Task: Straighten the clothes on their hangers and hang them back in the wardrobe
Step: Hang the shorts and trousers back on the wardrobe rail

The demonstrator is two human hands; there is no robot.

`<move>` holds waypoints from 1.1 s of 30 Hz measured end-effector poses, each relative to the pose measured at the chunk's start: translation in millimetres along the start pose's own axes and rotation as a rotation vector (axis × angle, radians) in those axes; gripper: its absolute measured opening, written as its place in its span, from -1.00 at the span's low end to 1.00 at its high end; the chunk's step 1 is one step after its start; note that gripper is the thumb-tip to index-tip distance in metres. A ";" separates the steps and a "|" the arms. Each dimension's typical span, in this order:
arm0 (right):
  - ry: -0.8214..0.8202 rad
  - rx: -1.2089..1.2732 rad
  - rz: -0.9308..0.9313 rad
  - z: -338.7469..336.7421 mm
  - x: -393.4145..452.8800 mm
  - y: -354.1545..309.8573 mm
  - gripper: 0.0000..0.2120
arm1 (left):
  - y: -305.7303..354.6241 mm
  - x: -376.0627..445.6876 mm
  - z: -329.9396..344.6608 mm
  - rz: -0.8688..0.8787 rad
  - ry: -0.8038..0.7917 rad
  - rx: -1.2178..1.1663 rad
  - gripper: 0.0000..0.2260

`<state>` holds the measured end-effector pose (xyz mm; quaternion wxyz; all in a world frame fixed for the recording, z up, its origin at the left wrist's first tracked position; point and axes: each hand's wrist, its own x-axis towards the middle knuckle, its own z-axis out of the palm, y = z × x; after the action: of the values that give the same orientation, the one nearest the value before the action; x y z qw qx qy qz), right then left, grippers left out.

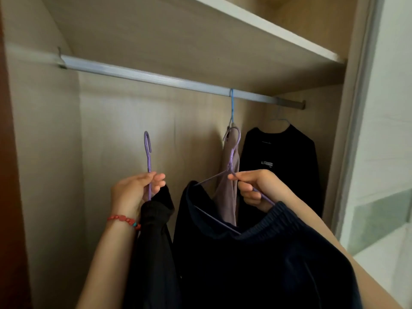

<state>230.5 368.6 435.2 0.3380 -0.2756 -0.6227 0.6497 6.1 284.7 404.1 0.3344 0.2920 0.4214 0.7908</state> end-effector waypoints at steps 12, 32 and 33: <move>-0.212 -0.054 -0.011 11.0 107.0 -78.4 -0.59 | 80.0 57.6 32.5 0.140 0.055 0.164 -0.87; 0.071 -0.201 -0.301 52.5 227.6 -149.7 -0.76 | 154.4 176.6 52.0 0.213 0.041 0.147 -0.84; 0.088 -0.251 -0.307 54.7 231.6 -144.6 -0.75 | 153.4 177.8 52.2 0.219 0.039 0.166 -0.83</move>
<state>58.3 515.1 597.7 0.4228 -0.2455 -0.7182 0.4952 -106.2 382.5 593.0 0.2127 0.3472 0.4573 0.7906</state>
